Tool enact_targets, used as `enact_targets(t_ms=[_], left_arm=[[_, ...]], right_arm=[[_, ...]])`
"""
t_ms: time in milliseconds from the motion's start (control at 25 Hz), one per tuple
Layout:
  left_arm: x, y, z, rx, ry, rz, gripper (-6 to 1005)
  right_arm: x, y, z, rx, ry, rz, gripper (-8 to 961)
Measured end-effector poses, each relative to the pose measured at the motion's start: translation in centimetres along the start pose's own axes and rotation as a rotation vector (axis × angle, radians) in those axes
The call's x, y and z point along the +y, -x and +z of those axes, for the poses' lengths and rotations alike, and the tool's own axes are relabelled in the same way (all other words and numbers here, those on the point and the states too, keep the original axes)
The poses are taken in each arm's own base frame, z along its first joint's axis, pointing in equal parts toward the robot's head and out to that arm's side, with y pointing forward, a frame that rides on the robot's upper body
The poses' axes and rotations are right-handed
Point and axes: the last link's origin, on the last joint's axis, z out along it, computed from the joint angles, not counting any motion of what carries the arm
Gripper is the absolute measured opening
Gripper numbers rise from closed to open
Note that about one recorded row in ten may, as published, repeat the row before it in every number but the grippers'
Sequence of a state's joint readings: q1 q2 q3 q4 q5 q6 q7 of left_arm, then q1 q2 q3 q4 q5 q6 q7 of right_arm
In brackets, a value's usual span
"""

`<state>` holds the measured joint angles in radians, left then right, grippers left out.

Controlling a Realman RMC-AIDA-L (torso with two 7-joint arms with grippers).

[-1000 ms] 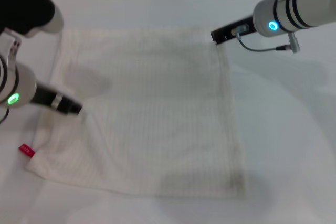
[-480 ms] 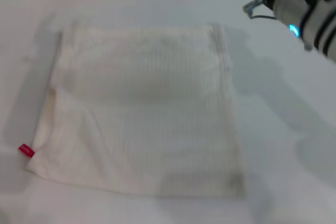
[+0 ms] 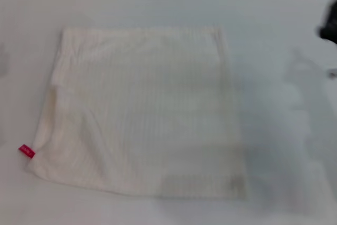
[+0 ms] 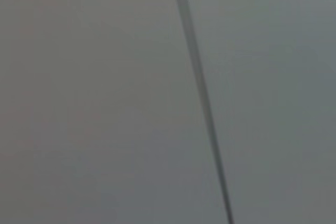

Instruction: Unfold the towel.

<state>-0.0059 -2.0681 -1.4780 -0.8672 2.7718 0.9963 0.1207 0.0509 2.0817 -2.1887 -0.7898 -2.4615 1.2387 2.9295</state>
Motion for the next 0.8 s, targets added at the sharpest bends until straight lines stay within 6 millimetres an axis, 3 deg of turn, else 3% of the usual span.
enact_targets(t_ms=[40,120,240,400,600,800], left_arm=[[0.0,0.0,0.0,0.0,0.0,0.0,697],[-1.5,2.4,-1.7,-0.031,-0.041,-0.071,698],[-2.0,3.4,-2.1,-0.042,-0.054,-0.063,699],[-2.2,4.9,-3.1,-0.071,-0.054,-0.019,699],[-2.1,5.3,-3.4,-0.093,-0.047,-0.011,699],[-2.1,5.6,-3.6,-0.106,-0.046,-0.009,699]], right_arm=[[-1.0,-0.2,-0.9,-0.016,-0.024,-0.014,14],[-2.5,-0.6,-2.2,-0.024,-0.071,-0.051,14],[-4.3,-0.9,-3.5,-0.019,-0.137,-0.087,14],[-5.0,-1.3,-4.3,0.0,-0.16,-0.103,14],[-4.9,-1.7,-4.3,0.017,-0.143,-0.116,206],[-5.1,-1.9,-4.4,0.03,-0.138,-0.126,337]])
